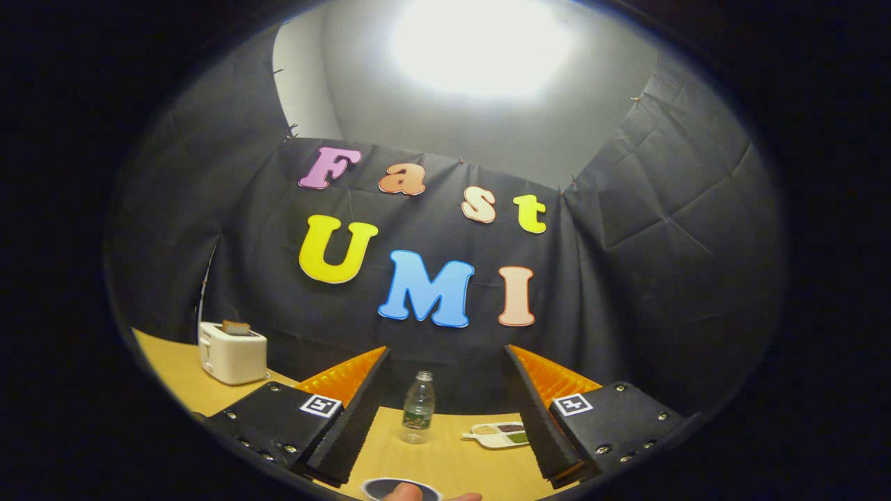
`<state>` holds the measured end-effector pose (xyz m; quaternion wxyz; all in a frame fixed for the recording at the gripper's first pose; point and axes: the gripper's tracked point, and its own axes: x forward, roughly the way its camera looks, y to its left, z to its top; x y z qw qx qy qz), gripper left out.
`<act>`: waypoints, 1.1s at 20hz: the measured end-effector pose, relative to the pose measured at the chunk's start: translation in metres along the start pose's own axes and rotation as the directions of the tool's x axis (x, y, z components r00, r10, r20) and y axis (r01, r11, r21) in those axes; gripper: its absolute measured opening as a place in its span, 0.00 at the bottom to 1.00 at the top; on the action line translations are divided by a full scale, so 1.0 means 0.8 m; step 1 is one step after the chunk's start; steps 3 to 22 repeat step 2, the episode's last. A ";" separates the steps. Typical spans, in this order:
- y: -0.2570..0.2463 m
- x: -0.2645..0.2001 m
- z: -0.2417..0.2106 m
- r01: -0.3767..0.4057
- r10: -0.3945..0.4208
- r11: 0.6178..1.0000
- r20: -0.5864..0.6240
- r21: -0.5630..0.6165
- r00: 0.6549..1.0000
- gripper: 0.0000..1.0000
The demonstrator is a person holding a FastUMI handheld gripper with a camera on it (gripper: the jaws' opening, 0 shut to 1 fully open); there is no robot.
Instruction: Take the bottle from table, then pour the juice into the cup, finally place the bottle on the coaster
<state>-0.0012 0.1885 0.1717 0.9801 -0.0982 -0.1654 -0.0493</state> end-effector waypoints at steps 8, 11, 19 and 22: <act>-0.031 -0.001 -0.043 -0.003 0.001 0.999 -0.033 -0.049 0.999 0.95; -0.031 -0.001 -0.043 -0.003 0.001 0.999 -0.033 -0.049 0.999 0.95; -0.031 -0.001 -0.043 -0.003 0.001 0.999 -0.033 -0.049 0.999 0.95; -0.031 -0.001 -0.043 -0.003 0.001 0.999 -0.033 -0.049 0.999 0.95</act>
